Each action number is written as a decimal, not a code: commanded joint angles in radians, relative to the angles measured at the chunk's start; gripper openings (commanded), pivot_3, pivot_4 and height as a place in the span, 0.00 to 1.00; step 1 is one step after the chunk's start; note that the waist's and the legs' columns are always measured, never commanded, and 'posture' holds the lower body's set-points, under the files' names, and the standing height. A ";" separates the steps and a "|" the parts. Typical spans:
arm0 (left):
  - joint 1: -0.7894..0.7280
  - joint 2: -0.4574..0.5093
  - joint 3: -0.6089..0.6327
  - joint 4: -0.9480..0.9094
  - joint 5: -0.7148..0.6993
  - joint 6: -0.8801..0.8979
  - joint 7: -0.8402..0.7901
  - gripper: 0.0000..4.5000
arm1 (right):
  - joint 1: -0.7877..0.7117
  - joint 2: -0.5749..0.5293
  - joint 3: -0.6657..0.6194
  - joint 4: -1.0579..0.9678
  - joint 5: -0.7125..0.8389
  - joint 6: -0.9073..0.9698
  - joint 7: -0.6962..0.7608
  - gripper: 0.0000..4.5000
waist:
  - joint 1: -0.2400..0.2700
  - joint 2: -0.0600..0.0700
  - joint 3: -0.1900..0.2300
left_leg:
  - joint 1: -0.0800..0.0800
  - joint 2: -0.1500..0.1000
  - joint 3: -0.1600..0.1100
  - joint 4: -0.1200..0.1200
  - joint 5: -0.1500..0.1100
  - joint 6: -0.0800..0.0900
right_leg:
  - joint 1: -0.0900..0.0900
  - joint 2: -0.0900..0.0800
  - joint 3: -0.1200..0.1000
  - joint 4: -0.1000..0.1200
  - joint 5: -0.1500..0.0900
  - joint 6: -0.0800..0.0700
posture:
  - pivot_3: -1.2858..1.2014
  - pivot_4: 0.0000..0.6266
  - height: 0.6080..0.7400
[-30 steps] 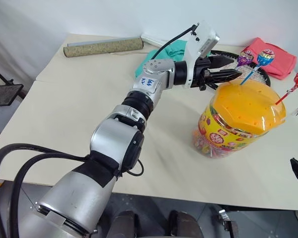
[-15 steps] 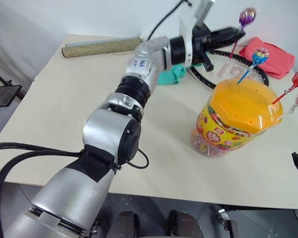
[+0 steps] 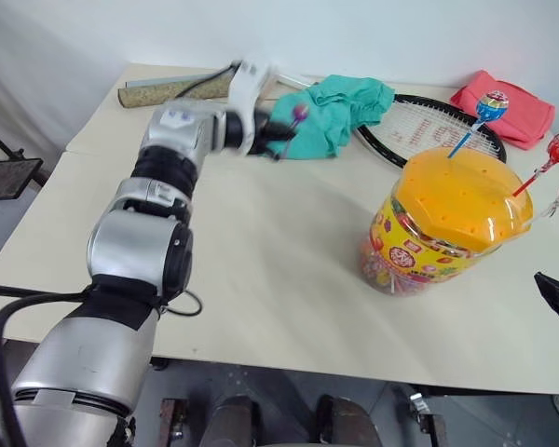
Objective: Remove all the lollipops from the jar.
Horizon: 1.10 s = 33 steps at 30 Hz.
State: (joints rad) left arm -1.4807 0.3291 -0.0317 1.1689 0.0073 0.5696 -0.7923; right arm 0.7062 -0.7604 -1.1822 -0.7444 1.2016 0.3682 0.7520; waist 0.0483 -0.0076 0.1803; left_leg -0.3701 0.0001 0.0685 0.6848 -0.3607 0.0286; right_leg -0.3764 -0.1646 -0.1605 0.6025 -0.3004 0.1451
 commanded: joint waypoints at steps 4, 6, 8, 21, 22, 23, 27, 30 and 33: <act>0.124 0.136 -0.142 -0.140 0.116 0.263 -0.034 0.00 | -0.042 -0.034 -0.015 0.044 -0.005 0.024 0.020 1.00 | 0.001 -0.001 0.000 | 0.000 0.000 0.000 0.000 0.000 0.000 | 0.000 0.000 0.000 0.000 0.000 0.000 | 0.52 0.24 1.00; 0.154 0.164 -0.167 -0.177 0.130 0.338 -0.036 0.00 | -0.057 -0.037 -0.002 0.054 -0.021 0.030 0.026 1.00 | 0.002 -0.001 0.000 | 0.000 0.000 0.000 0.000 0.000 0.000 | 0.000 0.000 0.000 0.000 0.000 0.000 | 0.52 0.24 1.00; 0.178 0.198 -0.198 -0.208 0.144 0.428 -0.049 0.00 | -0.076 -0.044 0.013 0.061 -0.032 0.038 0.030 1.00 | 0.003 -0.001 0.000 | 0.000 0.000 0.000 0.001 0.000 0.000 | 0.000 0.000 0.000 0.001 0.000 0.000 | 0.52 0.24 1.00; 0.206 0.437 -0.388 -0.601 0.111 0.696 -0.249 0.61 | -0.147 -0.070 0.022 0.100 -0.073 0.084 0.065 1.00 | -0.021 -0.001 0.000 | 0.000 0.001 -0.001 0.001 0.000 -0.001 | 0.000 0.000 0.001 0.002 0.000 0.000 | 0.52 0.24 1.00; 0.190 0.453 -0.391 -0.620 0.107 0.685 -0.261 0.67 | -0.147 -0.068 0.018 0.099 -0.073 0.086 0.067 1.00 | -0.018 -0.001 0.000 | 0.000 0.001 -0.001 0.001 0.000 -0.001 | 0.000 0.000 0.001 0.003 0.000 0.000 | 0.52 0.24 1.00; 0.169 0.461 -0.390 -0.633 0.102 0.670 -0.272 0.75 | -0.147 -0.065 0.014 0.098 -0.075 0.089 0.067 1.00 | -0.015 -0.001 0.000 | 0.000 0.000 -0.001 0.001 0.000 0.000 | 0.000 0.000 0.001 0.003 0.000 0.000 | 0.52 0.24 1.00; 0.149 0.426 -0.329 -0.711 0.022 0.562 -0.332 0.99 | -0.145 -0.055 0.001 0.092 -0.081 0.094 0.067 1.00 | -0.003 -0.001 0.000 | -0.001 0.000 -0.001 0.003 0.000 0.000 | 0.000 -0.001 0.001 0.003 0.000 0.000 | 0.52 0.24 1.00; 0.199 0.297 -0.190 -0.817 -0.131 0.302 -0.382 1.00 | -0.132 -0.035 -0.022 0.072 -0.067 0.094 0.058 1.00 | 0.011 -0.001 0.000 | -0.002 0.001 -0.003 0.007 0.000 0.000 | 0.000 -0.001 0.001 0.004 0.000 0.000 | 0.52 0.24 1.00; 0.219 0.130 -0.065 -0.764 -0.230 0.040 -0.363 1.00 | -0.114 -0.011 -0.050 0.047 -0.051 0.092 0.041 1.00 | 0.021 -0.001 0.000 | -0.006 0.001 -0.006 0.014 -0.002 0.001 | 0.001 -0.001 0.002 0.006 0.000 0.000 | 0.52 0.24 1.00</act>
State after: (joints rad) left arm -1.2496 0.4809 -0.1692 0.4060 -0.1640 0.7454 -1.1554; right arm 0.5805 -0.7832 -1.1741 -0.6814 1.1297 0.4636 0.8052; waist 0.0697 -0.0082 0.1806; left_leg -0.3760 0.0002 0.0626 0.6992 -0.3629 0.0303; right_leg -0.3751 -0.1655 -0.1585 0.6076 -0.3001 0.1458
